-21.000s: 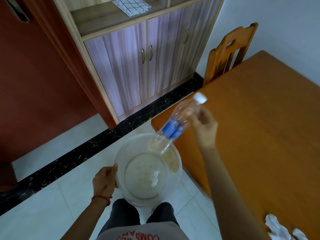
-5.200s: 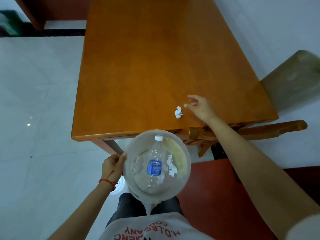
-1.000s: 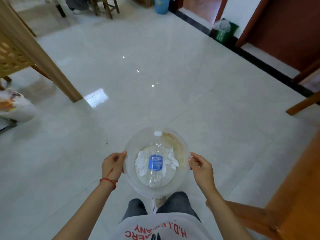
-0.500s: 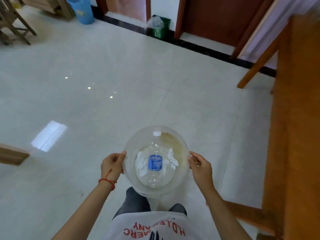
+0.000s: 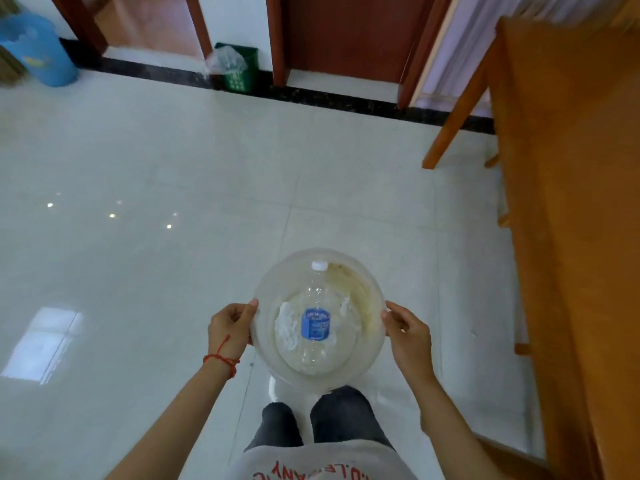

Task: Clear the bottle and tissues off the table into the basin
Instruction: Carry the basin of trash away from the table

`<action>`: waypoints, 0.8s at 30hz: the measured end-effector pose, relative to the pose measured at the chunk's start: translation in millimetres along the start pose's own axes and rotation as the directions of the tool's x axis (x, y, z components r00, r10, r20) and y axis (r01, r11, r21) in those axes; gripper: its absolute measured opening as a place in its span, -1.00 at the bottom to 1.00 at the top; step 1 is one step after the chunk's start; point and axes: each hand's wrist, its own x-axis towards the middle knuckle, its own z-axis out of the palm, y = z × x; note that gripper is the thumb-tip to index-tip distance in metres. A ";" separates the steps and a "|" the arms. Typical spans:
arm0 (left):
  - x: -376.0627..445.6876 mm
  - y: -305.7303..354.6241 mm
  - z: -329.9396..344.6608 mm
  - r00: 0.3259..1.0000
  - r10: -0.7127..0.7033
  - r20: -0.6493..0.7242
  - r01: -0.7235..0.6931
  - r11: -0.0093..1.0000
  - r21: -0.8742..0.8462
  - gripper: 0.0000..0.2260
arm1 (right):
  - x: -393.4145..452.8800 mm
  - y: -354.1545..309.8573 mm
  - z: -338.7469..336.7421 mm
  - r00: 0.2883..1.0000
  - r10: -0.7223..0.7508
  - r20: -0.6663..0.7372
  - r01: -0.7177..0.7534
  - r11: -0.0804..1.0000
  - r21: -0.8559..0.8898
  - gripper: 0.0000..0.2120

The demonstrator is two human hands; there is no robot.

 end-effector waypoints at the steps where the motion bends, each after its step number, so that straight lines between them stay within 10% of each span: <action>1: 12.8 9.6 7.8 1.000 0.001 0.005 -0.001 1.000 0.006 -0.75 | 15.5 -6.3 0.5 1.000 0.003 -0.010 -0.003 1.000 0.004 -0.76; 24: 292.0 278.7 197.6 0.995 0.067 0.079 -0.072 0.995 0.065 -0.69 | 383.3 -177.4 -10.6 0.992 -0.011 -0.123 0.020 0.997 0.074 -0.77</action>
